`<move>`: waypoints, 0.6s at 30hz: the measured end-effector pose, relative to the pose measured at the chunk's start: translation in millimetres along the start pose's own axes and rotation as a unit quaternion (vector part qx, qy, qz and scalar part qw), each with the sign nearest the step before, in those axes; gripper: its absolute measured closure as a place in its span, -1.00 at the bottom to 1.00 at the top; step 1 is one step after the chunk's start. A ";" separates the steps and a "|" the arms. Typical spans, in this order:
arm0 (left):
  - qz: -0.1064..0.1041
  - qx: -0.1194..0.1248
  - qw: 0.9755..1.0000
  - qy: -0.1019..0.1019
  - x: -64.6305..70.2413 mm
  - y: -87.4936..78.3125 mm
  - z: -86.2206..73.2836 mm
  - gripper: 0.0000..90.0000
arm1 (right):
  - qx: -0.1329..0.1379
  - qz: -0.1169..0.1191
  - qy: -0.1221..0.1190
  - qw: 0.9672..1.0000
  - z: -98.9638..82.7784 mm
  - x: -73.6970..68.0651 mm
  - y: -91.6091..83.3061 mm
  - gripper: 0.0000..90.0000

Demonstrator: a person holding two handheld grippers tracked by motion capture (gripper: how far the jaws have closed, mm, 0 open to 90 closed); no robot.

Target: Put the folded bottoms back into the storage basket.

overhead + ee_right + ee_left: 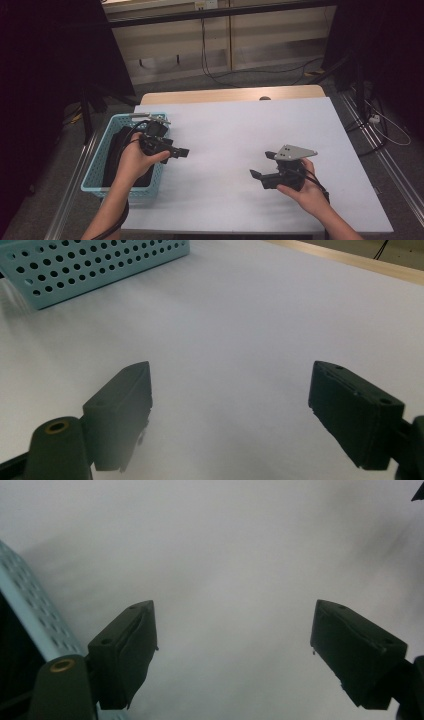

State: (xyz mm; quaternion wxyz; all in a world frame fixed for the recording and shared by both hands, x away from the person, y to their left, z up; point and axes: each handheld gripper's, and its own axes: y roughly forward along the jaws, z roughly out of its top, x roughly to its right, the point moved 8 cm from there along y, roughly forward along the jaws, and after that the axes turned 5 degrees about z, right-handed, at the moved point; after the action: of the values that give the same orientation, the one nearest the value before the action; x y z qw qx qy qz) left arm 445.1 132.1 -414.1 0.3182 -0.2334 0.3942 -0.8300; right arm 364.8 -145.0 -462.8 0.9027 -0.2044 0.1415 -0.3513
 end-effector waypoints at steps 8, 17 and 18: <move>-0.022 0.004 1.000 0.015 20.1 8.0 -0.9 -0.62 | -0.005 -0.002 0.002 1.000 -5.5 3.7 -8.1 -0.62; -0.040 0.008 0.999 0.019 36.4 17.4 -8.7 -0.64 | -0.012 -0.007 0.005 1.000 -14.5 8.3 -19.2 -0.62; -0.042 0.009 0.999 0.019 37.5 18.7 -10.0 -0.64 | -0.013 -0.007 0.006 1.000 -15.5 8.8 -20.4 -0.62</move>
State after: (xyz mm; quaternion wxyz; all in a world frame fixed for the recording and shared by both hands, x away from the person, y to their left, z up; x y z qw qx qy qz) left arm 419.3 101.3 -429.7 0.2774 -0.2306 0.3822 -0.8507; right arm 353.1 -168.9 -467.8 0.8965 -0.2146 0.1499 -0.3575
